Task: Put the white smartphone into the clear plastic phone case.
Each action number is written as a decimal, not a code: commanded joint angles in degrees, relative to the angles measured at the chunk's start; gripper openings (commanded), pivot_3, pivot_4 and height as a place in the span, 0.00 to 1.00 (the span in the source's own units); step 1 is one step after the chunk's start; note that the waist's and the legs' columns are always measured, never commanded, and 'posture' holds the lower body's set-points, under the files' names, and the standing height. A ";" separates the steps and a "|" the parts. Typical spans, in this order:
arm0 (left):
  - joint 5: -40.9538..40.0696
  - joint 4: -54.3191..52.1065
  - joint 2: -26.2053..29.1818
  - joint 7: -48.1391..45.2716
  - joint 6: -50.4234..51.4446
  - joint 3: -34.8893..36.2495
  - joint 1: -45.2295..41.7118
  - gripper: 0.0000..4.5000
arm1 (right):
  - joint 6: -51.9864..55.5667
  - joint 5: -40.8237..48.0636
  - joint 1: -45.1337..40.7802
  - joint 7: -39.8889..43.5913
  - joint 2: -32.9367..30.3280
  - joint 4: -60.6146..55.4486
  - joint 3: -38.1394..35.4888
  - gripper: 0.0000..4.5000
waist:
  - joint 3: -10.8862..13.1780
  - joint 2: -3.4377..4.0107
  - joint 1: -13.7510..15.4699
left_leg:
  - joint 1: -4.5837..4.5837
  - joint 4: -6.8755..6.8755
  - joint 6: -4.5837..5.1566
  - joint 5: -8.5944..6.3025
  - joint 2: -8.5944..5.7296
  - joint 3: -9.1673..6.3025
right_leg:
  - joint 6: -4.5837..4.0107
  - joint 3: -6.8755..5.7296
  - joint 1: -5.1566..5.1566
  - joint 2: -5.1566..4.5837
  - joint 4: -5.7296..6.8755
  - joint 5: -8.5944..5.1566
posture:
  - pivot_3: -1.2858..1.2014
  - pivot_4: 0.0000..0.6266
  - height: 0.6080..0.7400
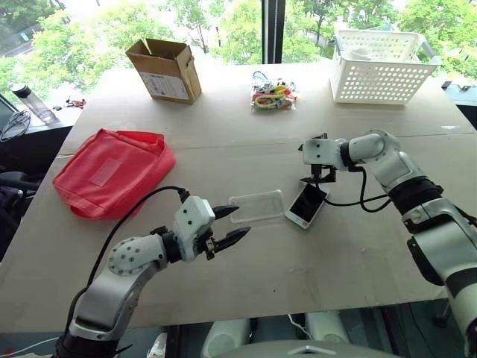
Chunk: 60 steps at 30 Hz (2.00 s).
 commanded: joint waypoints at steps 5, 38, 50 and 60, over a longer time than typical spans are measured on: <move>-0.58 -1.14 0.52 -1.37 -1.97 0.68 -0.71 0.61 | 6.67 6.73 12.27 14.29 -9.92 -13.65 -3.48 1.00 | -0.04 -0.01 0.85 | 0.02 0.00 0.00 0.00 0.02 -0.10 | 0.00 -0.06 0.05 0.00 -0.03 -0.01 | 0.52 0.24 1.00; -1.58 5.00 5.66 -9.15 1.10 0.21 -8.84 0.65 | 66.15 21.88 41.62 -21.87 -0.74 -63.99 -9.09 0.63 | -0.47 -0.16 0.66 | 0.14 0.01 0.00 -0.01 0.05 -0.19 | 0.00 -0.21 0.20 0.02 0.00 -0.01 | 0.52 0.24 1.00; 13.44 22.32 0.36 -6.06 11.25 -18.93 -28.44 0.47 | 62.67 34.75 48.69 -17.75 -5.84 -73.32 -30.22 0.63 | -0.41 -0.13 0.69 | 0.09 0.16 0.02 -0.01 -0.07 -0.39 | 0.03 -0.36 0.31 0.03 -0.03 -0.01 | 0.52 0.24 1.00; 10.25 31.70 -0.95 -25.42 -2.12 -21.75 -33.62 0.00 | 67.01 43.11 55.34 -21.10 -7.44 -82.78 -41.36 0.63 | -0.46 -0.03 0.64 | 0.11 0.30 0.03 -0.02 0.01 -0.39 | 0.03 -0.35 0.39 0.00 -0.01 -0.02 | 0.52 0.24 1.00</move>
